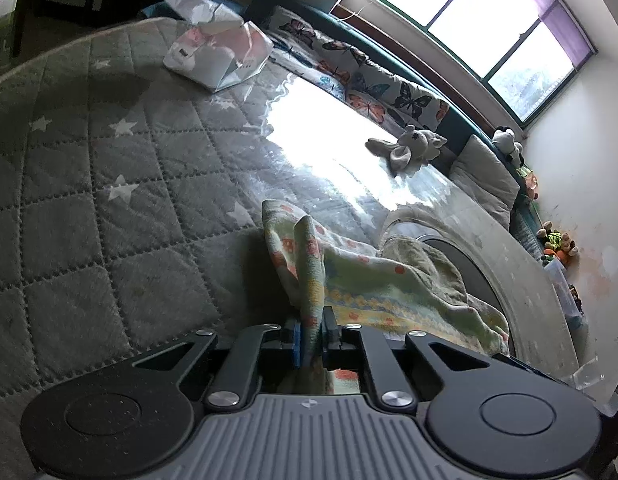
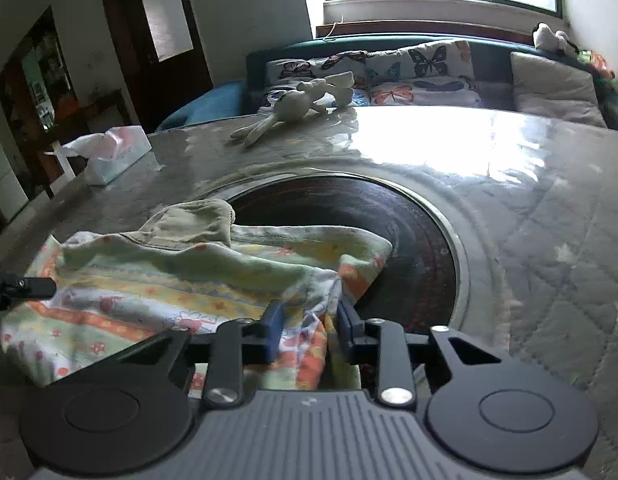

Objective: Fold clothes

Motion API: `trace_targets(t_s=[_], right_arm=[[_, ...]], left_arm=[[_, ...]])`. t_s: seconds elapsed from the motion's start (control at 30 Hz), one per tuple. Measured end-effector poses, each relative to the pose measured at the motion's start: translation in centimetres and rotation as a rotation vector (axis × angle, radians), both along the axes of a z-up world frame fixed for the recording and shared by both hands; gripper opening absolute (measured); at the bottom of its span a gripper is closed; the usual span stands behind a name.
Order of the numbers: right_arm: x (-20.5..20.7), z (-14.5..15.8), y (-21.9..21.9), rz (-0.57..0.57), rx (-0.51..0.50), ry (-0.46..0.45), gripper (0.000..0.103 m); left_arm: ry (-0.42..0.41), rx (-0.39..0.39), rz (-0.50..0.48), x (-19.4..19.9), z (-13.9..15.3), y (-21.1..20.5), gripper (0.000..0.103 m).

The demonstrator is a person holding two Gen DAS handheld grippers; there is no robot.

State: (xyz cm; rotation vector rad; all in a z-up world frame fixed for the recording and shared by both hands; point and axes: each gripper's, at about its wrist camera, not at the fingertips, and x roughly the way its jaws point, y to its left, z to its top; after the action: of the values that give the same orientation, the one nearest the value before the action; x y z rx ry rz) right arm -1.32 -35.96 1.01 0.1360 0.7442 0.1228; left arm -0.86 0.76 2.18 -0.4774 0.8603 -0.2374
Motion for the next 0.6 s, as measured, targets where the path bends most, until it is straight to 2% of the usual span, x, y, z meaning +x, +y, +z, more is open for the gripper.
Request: trace_targets(t_s=[0.2,0.33,0.6], right_arm=[[-1.2,2.6,0.6,0.019,0.043,-0.078,0.009],[-1.9,5.6,2.5,0.089,0.038,-0.149,0.008],[-1.8,10.0,8.1,0.252,0.022,-0.237,0.008]], left_arm=[[-0.060,-0.006,0.000,-1.3,1.6,0.4,0.008],[-0.095,-0.022,0.009,-2.6,2.7,1.0,0.007],[-0.160,-0.060,0.125,-6.5,5.4,6.0,0.007]])
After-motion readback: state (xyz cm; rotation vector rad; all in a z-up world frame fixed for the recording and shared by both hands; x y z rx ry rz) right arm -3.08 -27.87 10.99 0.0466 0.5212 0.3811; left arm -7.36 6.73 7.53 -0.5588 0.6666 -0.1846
